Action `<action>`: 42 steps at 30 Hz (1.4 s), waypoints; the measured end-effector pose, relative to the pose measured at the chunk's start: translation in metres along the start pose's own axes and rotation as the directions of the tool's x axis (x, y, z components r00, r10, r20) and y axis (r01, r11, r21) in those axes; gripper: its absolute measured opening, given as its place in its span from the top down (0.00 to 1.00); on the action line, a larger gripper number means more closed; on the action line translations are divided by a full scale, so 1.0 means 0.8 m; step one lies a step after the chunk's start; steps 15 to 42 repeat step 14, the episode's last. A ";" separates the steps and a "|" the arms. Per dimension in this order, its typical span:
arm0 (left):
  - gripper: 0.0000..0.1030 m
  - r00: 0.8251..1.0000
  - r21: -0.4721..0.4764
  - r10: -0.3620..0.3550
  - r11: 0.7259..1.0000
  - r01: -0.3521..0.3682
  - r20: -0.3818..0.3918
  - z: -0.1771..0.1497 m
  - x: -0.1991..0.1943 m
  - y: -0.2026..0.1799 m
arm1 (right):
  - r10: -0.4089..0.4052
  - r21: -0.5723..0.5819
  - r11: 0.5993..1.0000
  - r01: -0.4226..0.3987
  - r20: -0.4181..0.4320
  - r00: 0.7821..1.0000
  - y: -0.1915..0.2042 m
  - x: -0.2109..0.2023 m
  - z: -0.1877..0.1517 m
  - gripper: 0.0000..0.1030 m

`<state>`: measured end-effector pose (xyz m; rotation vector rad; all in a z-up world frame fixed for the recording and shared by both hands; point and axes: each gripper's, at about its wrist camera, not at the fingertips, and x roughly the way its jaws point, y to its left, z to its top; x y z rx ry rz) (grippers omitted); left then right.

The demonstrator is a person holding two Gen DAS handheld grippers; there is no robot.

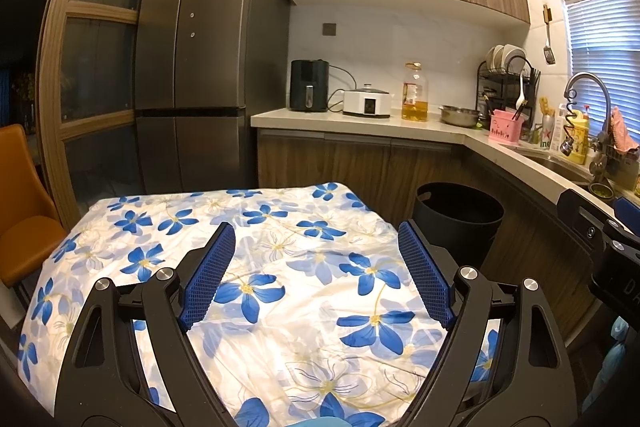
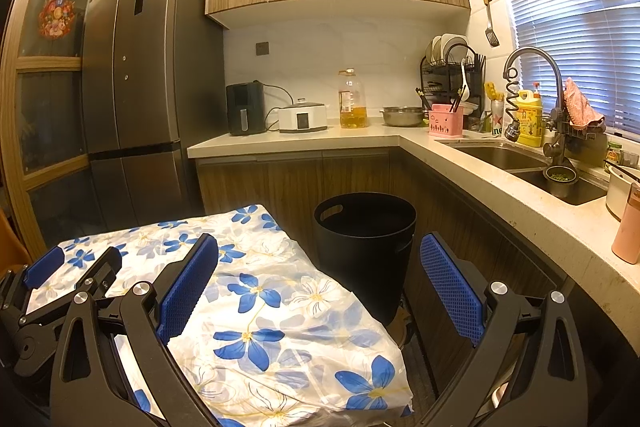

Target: Collect trash

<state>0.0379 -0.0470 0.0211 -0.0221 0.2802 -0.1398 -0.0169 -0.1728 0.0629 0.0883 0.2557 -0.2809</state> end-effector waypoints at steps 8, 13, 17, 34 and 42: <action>0.11 1.000 -0.007 0.023 1.000 -0.023 -0.011 -0.003 0.002 0.002 | 0.007 0.008 1.000 -0.007 -0.004 1.000 -0.004 0.004 -0.001 0.06; 0.07 1.000 -0.020 0.029 0.999 -0.029 -0.003 -0.005 -0.001 0.002 | 0.013 0.015 1.000 -0.013 -0.006 1.000 -0.008 0.004 -0.002 0.06; 0.07 1.000 -0.024 0.030 0.999 -0.030 -0.003 -0.006 -0.001 0.003 | 0.014 0.015 1.000 -0.014 -0.006 1.000 -0.009 0.004 -0.002 0.06; 0.07 1.000 -0.024 0.030 0.999 -0.030 -0.003 -0.006 -0.001 0.003 | 0.014 0.015 1.000 -0.014 -0.006 1.000 -0.009 0.004 -0.002 0.06; 0.07 1.000 -0.024 0.030 0.999 -0.030 -0.003 -0.006 -0.001 0.003 | 0.014 0.015 1.000 -0.014 -0.006 1.000 -0.009 0.004 -0.002 0.06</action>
